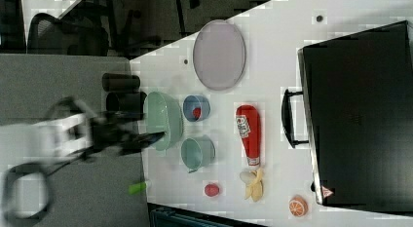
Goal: Pick ketchup from plate and place it on table.
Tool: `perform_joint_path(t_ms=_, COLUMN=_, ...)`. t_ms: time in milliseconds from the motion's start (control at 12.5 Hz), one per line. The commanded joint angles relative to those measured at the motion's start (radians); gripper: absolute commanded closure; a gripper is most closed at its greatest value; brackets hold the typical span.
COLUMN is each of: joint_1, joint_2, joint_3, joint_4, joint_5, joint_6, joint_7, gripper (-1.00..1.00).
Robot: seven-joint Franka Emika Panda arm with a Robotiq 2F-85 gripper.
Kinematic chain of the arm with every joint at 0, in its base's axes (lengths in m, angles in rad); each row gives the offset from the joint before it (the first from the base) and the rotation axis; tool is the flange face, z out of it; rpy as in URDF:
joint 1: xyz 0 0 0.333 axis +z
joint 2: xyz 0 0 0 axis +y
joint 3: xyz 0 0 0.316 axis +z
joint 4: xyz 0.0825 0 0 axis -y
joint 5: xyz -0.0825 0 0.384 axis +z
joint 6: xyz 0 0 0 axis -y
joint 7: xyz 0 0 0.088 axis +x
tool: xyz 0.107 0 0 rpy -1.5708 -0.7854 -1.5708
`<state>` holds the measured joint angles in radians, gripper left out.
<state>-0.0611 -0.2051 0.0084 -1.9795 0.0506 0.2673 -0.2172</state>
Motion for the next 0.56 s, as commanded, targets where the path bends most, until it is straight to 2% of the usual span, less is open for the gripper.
perform_joint_path(t_ms=80, joint_1=0.008, joint_2=0.023, joint_3=0.005, joint_4=0.063, joint_5=-0.042, joint_6=-0.13, joint_7=0.143, gripper=-1.0)
perform_joint_path(t_ms=320, joint_1=0.008, joint_2=0.022, joint_3=0.006, joint_4=0.123, joint_5=-0.075, joint_6=-0.175, joint_7=0.143, gripper=-1.0)
perform_joint_path(t_ms=560, joint_1=0.008, joint_2=0.022, joint_3=0.007, joint_4=0.125, joint_5=-0.075, joint_6=-0.194, joint_7=0.143, gripper=-1.0)
